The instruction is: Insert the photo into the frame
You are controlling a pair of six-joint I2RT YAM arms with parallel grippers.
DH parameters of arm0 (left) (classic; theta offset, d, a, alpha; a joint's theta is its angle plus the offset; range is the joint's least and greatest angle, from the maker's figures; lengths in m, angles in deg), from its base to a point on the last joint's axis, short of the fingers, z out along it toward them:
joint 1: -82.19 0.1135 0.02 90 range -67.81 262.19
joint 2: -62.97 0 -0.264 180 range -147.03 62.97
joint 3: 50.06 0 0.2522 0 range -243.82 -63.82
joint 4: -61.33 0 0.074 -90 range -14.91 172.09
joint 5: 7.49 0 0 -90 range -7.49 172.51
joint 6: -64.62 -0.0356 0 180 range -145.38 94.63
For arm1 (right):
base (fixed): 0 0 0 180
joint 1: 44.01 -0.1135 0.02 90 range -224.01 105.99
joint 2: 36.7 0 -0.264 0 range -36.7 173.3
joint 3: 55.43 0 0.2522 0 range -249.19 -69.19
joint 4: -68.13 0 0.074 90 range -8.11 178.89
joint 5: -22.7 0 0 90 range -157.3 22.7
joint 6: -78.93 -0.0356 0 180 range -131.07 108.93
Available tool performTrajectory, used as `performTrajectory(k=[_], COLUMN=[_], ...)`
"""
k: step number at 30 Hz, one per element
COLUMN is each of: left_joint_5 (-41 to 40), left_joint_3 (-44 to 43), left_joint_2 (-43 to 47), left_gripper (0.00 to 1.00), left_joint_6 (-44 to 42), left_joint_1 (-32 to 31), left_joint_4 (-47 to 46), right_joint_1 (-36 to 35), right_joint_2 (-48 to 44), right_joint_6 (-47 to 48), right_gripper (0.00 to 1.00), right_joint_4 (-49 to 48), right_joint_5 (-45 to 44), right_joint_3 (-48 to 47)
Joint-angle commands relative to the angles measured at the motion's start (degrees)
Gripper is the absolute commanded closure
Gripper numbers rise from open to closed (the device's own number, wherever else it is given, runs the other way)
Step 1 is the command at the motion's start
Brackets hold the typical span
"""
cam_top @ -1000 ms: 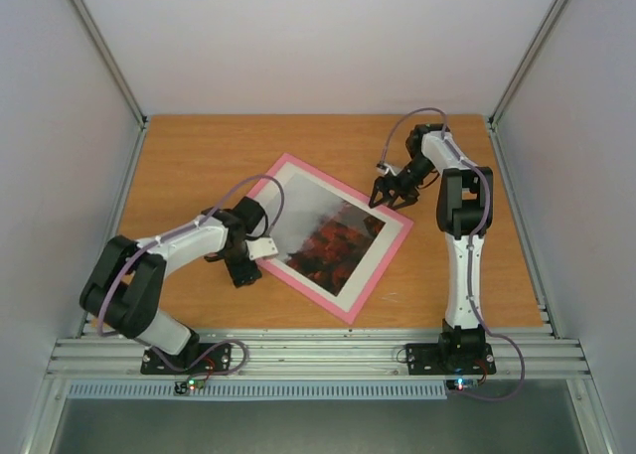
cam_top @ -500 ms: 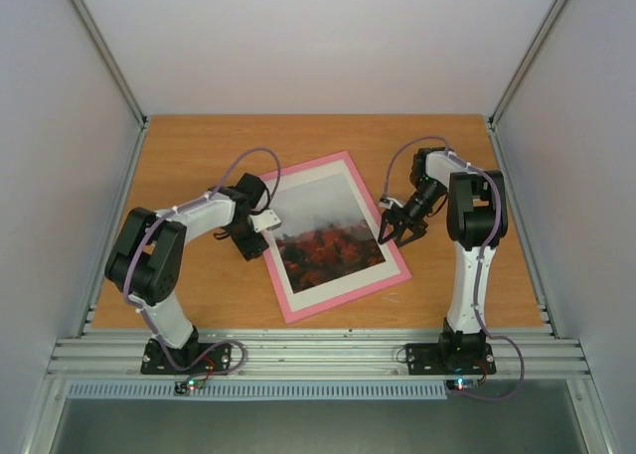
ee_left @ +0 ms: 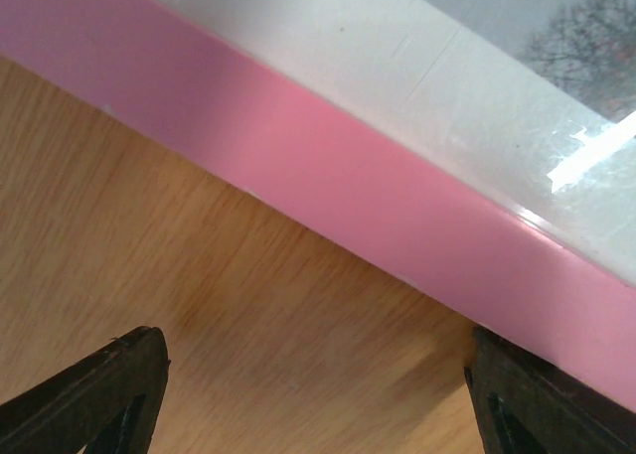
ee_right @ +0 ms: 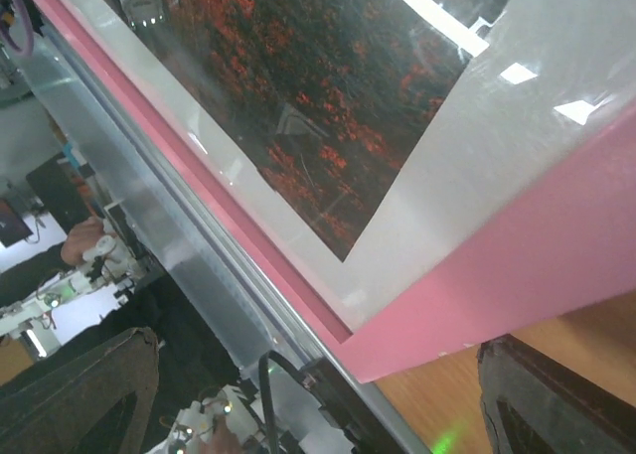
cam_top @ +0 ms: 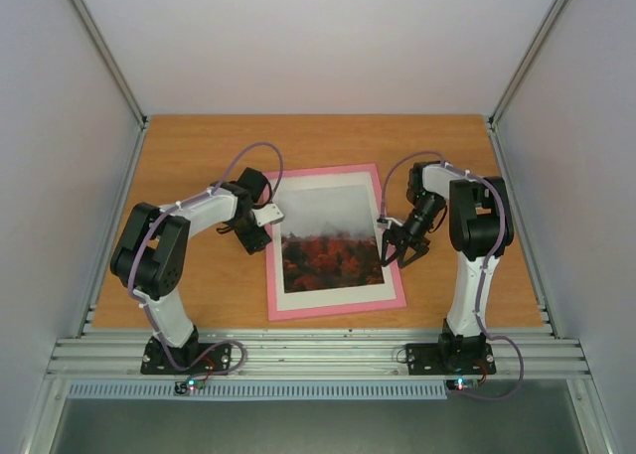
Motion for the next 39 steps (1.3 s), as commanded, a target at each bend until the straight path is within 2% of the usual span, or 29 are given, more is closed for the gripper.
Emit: performTrajectory(k=[1, 21, 28, 32, 39], left_joint_5=[2.2, 1.4, 1.6, 1.9, 2.8], left_joint_3=[-0.5, 2.5, 2.7, 3.4, 2.4], left_joint_2=[-2.3, -1.4, -0.4, 1.9, 9.0], left_gripper=[0.16, 0.16, 0.16, 0.13, 0.05], left_joint_6=[-0.4, -1.4, -0.9, -0.5, -2.3], left_joint_1=[-0.4, -0.4, -0.3, 0.9, 5.4], left_joint_4=[-7.6, -8.8, -7.9, -6.5, -2.2], right_joint_1=[-2.6, -5.8, -5.3, -2.2, 3.7], right_joint_2=[-2.6, -4.9, -5.8, -6.3, -6.4], right_joint_6=[0.4, -2.0, -3.7, -4.7, -4.1], right_gripper=[0.12, 0.12, 0.11, 0.09, 0.07], right_joint_4=[-2.4, -5.6, -7.6, -6.7, 1.3], right_joint_5=[4.4, 6.6, 3.3, 2.5, 4.1], right_joint_3=[1.9, 7.1, 6.4, 3.0, -11.2])
